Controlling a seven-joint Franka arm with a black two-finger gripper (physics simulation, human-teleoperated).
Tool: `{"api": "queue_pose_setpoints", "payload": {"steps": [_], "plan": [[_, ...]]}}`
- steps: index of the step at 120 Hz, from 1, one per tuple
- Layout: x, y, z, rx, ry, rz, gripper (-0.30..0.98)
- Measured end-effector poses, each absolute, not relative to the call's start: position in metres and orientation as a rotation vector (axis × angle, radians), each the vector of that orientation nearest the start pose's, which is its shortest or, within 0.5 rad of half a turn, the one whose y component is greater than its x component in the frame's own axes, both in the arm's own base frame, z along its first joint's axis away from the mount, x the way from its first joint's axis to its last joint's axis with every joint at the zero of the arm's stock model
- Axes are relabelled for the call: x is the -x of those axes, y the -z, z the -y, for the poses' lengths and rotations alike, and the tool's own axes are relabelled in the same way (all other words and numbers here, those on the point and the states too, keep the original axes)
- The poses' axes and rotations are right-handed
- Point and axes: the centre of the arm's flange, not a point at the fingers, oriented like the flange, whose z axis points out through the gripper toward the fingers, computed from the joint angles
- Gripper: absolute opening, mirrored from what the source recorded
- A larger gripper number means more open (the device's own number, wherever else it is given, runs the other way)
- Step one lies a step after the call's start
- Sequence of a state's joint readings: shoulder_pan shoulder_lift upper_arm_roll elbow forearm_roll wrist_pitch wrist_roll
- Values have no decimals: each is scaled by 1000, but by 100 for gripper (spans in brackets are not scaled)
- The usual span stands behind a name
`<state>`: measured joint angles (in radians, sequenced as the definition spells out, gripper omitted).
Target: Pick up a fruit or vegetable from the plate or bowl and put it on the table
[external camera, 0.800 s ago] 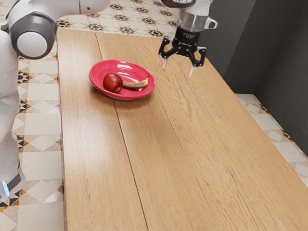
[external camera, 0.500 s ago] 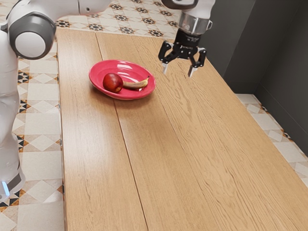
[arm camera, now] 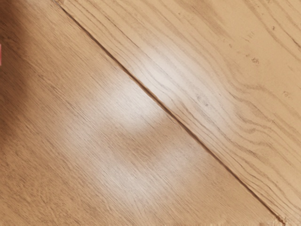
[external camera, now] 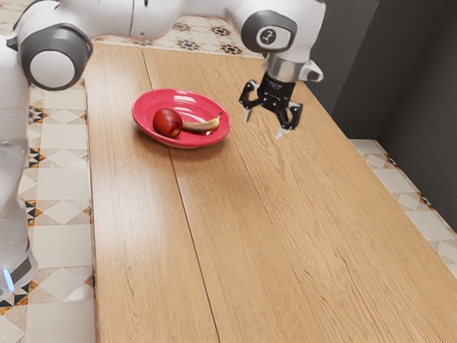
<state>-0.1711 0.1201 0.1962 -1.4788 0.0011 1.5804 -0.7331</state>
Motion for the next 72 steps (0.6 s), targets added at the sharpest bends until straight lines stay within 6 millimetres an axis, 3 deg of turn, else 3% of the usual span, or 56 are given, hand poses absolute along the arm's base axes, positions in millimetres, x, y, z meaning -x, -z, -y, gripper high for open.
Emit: {"api": "queue_pose_setpoints", "payload": {"steps": [10, 20, 25, 34, 39, 53, 72], "plan": [[-553, -598, -23, 2918, -16, 957, 68], [-536, -591, -51, 2937, -30, 828, 68], [-525, -585, -83, 2937, -52, 829, 68], [-500, -569, -162, 2915, -106, 914, 69], [-489, -559, -187, 2914, -136, 919, 69], [-456, -545, -189, 3008, -129, 747, 69], [-441, -540, -213, 3055, -91, 615, 69]]}}
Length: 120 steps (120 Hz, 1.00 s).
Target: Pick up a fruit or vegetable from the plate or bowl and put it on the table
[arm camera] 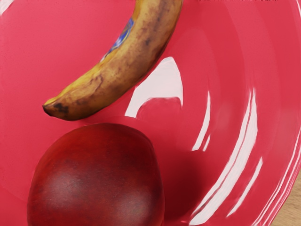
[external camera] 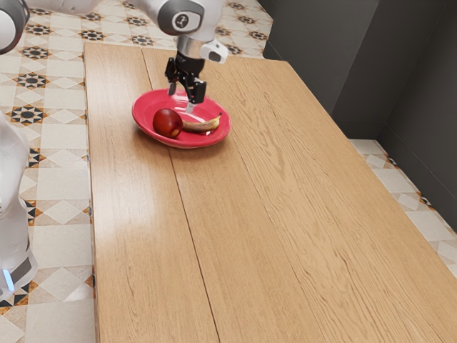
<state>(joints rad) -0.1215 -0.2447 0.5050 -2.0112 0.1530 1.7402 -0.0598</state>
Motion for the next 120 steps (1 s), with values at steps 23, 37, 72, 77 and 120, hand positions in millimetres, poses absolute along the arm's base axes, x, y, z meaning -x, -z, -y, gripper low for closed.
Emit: {"api": "queue_pose_setpoints", "payload": {"steps": [23, 37, 72, 77, 120], "plan": [[-433, -520, -231, 3088, -127, 490, 69], [-430, -508, -232, 3109, -158, 411, 69], [-423, -487, -233, 3144, -197, 264, 69], [-423, -485, -233, 3147, -198, 247, 69], [-419, -466, -235, 3171, -198, 155, 69]]}}
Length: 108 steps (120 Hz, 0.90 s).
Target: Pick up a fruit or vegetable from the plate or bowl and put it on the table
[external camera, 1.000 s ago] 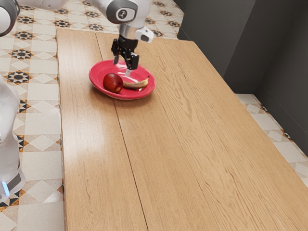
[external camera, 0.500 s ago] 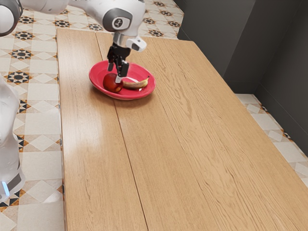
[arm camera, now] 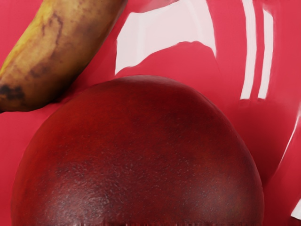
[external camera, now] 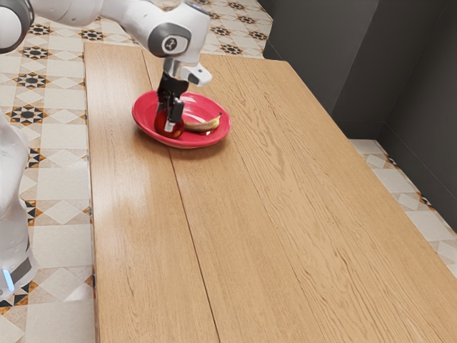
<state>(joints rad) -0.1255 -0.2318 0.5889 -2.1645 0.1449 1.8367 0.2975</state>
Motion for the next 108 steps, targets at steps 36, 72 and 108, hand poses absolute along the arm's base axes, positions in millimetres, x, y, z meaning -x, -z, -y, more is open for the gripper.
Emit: {"api": "queue_pose_setpoints", "payload": {"steps": [36, 72, 108], "plan": [[-431, -456, -229, 3159, -188, 84, 69], [-434, -461, -233, 3137, -122, 61, 20], [-451, -512, -226, 3078, 77, 9, 19]]}}
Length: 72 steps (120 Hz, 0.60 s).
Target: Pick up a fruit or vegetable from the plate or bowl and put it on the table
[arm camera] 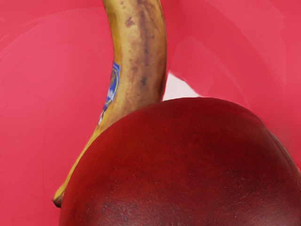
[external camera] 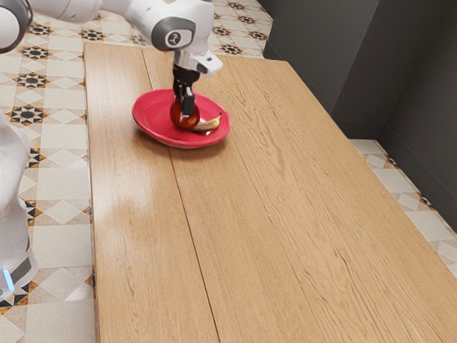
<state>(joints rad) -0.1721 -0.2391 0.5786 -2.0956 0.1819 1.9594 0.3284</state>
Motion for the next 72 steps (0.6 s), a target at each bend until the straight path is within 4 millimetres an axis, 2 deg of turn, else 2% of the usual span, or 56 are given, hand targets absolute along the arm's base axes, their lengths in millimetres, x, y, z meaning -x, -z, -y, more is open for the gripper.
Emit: {"api": "queue_pose_setpoints", "payload": {"steps": [14, 29, 42, 48, 59, 72], "plan": [[-479, -540, -180, 3047, 163, -140, 20], [-511, -567, -103, 2989, 246, -347, 20], [-531, -563, -33, 2958, 261, -517, 22], [-536, -559, -8, 2954, 268, -577, 22], [-539, -557, 26, 2946, 296, -658, 21], [-540, -558, 39, 2942, 325, -683, 21]]}}
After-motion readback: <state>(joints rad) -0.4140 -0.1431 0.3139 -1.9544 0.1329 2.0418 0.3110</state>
